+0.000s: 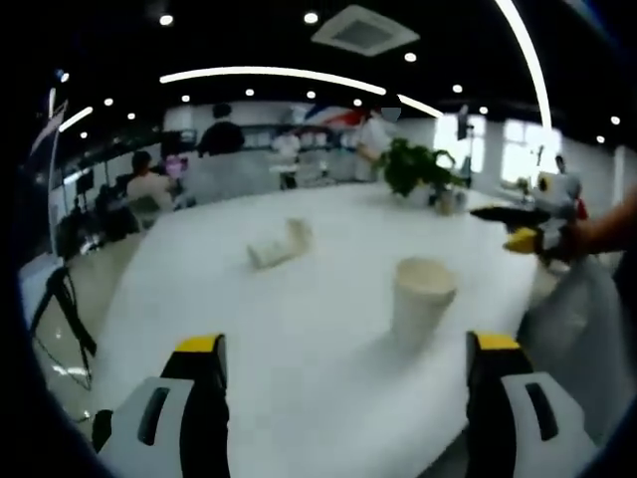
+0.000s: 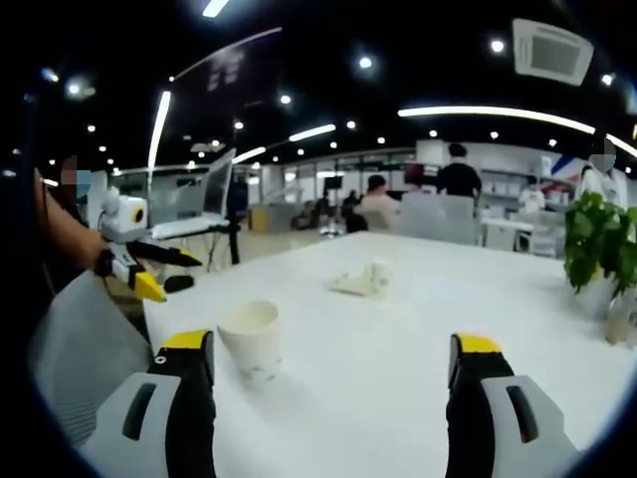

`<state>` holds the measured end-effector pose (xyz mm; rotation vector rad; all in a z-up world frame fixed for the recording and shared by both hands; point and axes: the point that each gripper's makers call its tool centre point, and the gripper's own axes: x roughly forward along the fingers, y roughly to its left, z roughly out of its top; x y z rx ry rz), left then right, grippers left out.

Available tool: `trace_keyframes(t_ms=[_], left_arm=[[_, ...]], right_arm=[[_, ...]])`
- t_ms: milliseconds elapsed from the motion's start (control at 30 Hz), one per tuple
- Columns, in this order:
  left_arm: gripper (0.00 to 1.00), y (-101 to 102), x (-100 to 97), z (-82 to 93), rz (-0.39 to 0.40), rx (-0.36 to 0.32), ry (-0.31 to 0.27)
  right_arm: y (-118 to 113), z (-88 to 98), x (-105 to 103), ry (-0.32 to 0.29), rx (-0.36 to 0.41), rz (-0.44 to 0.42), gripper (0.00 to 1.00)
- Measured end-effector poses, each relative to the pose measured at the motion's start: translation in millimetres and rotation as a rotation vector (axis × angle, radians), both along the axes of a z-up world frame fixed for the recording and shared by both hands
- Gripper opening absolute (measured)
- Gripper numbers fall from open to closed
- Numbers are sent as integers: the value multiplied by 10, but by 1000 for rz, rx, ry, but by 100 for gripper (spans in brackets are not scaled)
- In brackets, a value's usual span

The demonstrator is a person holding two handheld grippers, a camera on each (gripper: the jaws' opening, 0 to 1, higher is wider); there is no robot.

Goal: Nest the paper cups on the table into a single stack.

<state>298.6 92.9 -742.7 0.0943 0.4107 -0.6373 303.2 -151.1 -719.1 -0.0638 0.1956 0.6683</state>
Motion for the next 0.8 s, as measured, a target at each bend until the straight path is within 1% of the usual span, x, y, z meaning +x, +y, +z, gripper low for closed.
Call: trace_keyframes(t_ms=[33,100,133,167,233,267,300,367,400,433,500,533,567,600,633,733,800], left_arm=[[100,8,55,15,-14,17,-2],[100,12,160,42,-34,31,1],[100,13,179,46,-39,34,2],[99,11,254,63,-47,38,2],[100,-17,378,100,-60,10,16],[100,-24,450,110,-66,8,21],[100,-29,503,106,-74,18,22],[100,-15,634,54,-92,68,34],[100,-34,703,31,-101,69,57],[100,-53,751,30,-110,69,63],[100,-95,878,30,-133,96,54],[100,-118,948,18,-153,123,53],[100,-131,972,17,-159,128,53],[100,-167,1055,17,-168,134,50],[100,-178,1082,18,-171,136,50],[100,-258,1309,7,-205,173,52],[100,-303,1437,-5,-225,203,65]], right_arm=[[1,-1,-1,0,-2,1,97],[6,-8,-4,0,-5,4,97],[7,-10,-5,0,-6,5,97],[11,-13,-6,-2,-13,6,97],[10,1,-1,-9,-9,4,99],[9,5,0,-10,-5,4,100],[5,0,0,-8,-7,3,100],[-4,-25,1,2,-12,1,100],[-12,-26,6,3,-8,-2,100],[-21,-21,12,2,-5,-6,100],[-47,-21,23,9,4,-15,100],[-62,-25,31,9,3,-22,100],[-73,-30,37,12,3,-26,100],[-82,-41,41,17,2,-30,100],[-88,-50,44,20,1,-32,100],[-117,-67,64,32,7,-44,100],[-119,-72,63,35,6,-46,100]])
